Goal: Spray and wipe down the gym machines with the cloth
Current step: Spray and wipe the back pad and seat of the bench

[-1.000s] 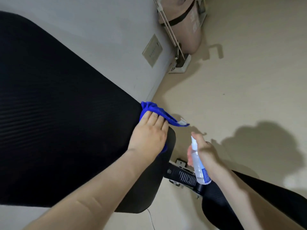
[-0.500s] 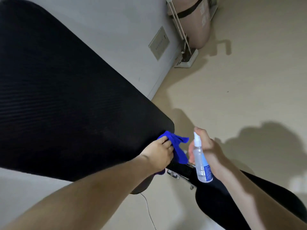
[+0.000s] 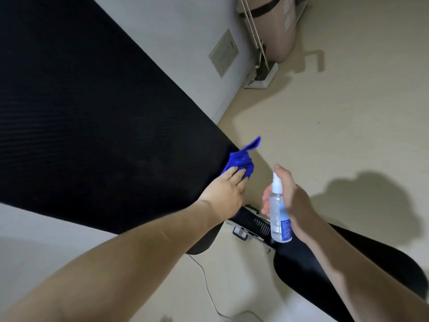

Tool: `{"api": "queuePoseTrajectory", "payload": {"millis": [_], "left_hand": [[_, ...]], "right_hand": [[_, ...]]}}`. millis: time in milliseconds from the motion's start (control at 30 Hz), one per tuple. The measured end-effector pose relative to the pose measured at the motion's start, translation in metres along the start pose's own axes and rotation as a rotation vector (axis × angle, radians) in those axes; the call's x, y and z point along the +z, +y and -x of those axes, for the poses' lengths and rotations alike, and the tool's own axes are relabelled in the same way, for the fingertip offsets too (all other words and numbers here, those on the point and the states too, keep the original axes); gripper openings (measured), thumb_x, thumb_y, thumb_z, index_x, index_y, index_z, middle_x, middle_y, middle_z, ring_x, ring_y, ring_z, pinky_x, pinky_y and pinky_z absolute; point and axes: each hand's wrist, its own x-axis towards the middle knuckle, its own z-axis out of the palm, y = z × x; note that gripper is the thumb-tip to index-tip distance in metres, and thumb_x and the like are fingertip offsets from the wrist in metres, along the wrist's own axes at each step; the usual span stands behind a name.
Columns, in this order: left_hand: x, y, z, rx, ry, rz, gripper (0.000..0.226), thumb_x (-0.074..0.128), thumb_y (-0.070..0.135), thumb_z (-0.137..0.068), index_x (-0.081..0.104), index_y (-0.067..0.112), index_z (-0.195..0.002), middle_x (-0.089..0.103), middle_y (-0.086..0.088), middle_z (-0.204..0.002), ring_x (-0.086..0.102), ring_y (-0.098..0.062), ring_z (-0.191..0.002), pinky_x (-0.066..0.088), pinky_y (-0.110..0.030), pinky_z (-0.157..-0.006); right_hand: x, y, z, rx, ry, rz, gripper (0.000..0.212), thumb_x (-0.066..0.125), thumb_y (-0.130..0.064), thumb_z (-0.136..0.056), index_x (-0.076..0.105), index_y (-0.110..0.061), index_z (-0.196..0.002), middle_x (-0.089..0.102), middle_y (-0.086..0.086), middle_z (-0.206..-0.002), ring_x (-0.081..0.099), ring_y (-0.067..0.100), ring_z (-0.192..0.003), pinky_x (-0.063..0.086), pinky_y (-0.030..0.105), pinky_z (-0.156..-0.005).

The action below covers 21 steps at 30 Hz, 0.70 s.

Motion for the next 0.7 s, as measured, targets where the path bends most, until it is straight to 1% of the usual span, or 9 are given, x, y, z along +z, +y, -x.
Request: {"api": "queuePoseTrajectory", "payload": {"millis": [100, 200, 300, 400, 433, 500, 600, 667, 700], "left_hand": [[0.022, 0.045, 0.030, 0.164, -0.057, -0.004, 0.045, 0.038, 0.028, -0.099, 0.050, 0.011, -0.139, 0.045, -0.011, -0.145, 0.027, -0.035, -0.139, 0.007, -0.047, -0.118], [0.027, 0.062, 0.066, 0.217, -0.115, 0.007, 0.044, 0.039, 0.023, -0.099, 0.046, 0.010, -0.141, 0.044, -0.010, -0.145, 0.030, -0.034, -0.138, 0.005, -0.047, -0.118], [0.014, 0.029, 0.104, 0.025, 0.025, 0.087, 0.049, 0.041, 0.022, -0.097, 0.039, 0.012, -0.145, 0.038, -0.009, -0.150, 0.029, -0.033, -0.139, 0.005, -0.047, -0.119], [-0.002, -0.033, 0.144, -0.302, 0.331, 0.122, 0.045, 0.034, 0.017, -0.093, 0.058, 0.012, -0.131, 0.059, -0.009, -0.131, 0.051, -0.032, -0.122, 0.023, -0.045, -0.115], [-0.007, -0.053, 0.154, -0.404, 0.415, 0.129, 0.044, 0.034, 0.015, -0.093, 0.061, 0.010, -0.128, 0.062, -0.010, -0.127, 0.054, -0.033, -0.119, 0.027, -0.045, -0.112], [-0.015, -0.083, 0.175, -0.550, 0.479, 0.108, 0.040, 0.043, 0.011, -0.095, 0.058, 0.009, -0.131, 0.058, -0.013, -0.134, 0.051, -0.034, -0.125, 0.028, -0.047, -0.111], [-0.014, -0.088, 0.188, -0.619, 0.498, 0.110, 0.040, 0.043, 0.010, -0.096, 0.054, 0.009, -0.135, 0.053, -0.015, -0.140, 0.044, -0.036, -0.132, 0.028, -0.048, -0.110], [-0.006, -0.073, 0.190, -0.618, 0.497, 0.114, 0.042, 0.035, 0.010, -0.097, 0.054, 0.008, -0.134, 0.054, -0.016, -0.138, 0.046, -0.037, -0.129, 0.029, -0.046, -0.109], [-0.003, -0.066, 0.191, -0.606, 0.494, 0.118, 0.044, 0.032, 0.011, -0.097, 0.054, 0.007, -0.134, 0.055, -0.016, -0.137, 0.048, -0.037, -0.127, 0.030, -0.045, -0.108]], "right_hand": [[0.012, 0.020, 0.018, 0.007, -0.014, 0.004, 0.069, 0.044, -0.057, -0.090, 0.057, -0.003, -0.049, 0.058, 0.018, -0.048, 0.056, 0.029, -0.053, 0.043, 0.031, -0.060], [0.023, 0.032, 0.036, 0.009, -0.028, -0.011, 0.066, 0.045, -0.054, -0.091, 0.055, -0.003, -0.050, 0.056, 0.017, -0.049, 0.055, 0.028, -0.054, 0.043, 0.030, -0.058], [0.033, 0.043, 0.051, -0.006, -0.033, -0.013, 0.066, 0.045, -0.055, -0.090, 0.055, -0.007, -0.046, 0.055, 0.016, -0.049, 0.055, 0.028, -0.055, 0.043, 0.031, -0.060], [0.050, 0.052, 0.068, -0.003, -0.059, -0.025, 0.066, 0.042, -0.050, -0.093, 0.051, -0.005, -0.046, 0.053, 0.016, -0.049, 0.053, 0.026, -0.054, 0.042, 0.031, -0.062], [0.054, 0.056, 0.071, -0.009, -0.048, 0.000, 0.066, 0.040, -0.049, -0.094, 0.050, -0.004, -0.046, 0.053, 0.016, -0.049, 0.053, 0.025, -0.053, 0.042, 0.030, -0.062], [0.066, 0.064, 0.084, -0.026, -0.029, 0.076, 0.063, 0.040, -0.045, -0.092, 0.047, -0.002, -0.047, 0.050, 0.014, -0.048, 0.051, 0.020, -0.049, 0.040, 0.028, -0.059], [0.075, 0.074, 0.102, -0.074, -0.006, 0.157, 0.055, 0.042, -0.039, -0.090, 0.052, 0.000, -0.053, 0.050, 0.016, -0.050, 0.049, 0.013, -0.045, 0.041, 0.021, -0.054], [0.073, 0.076, 0.109, -0.087, 0.000, 0.176, 0.051, 0.044, -0.032, -0.096, 0.056, 0.001, -0.059, 0.047, 0.011, -0.043, 0.043, 0.006, -0.033, 0.035, 0.010, -0.040], [0.073, 0.078, 0.108, -0.100, -0.012, 0.200, 0.052, 0.045, -0.033, -0.097, 0.056, 0.001, -0.060, 0.045, 0.007, -0.037, 0.041, 0.004, -0.030, 0.033, 0.008, -0.038]]}}
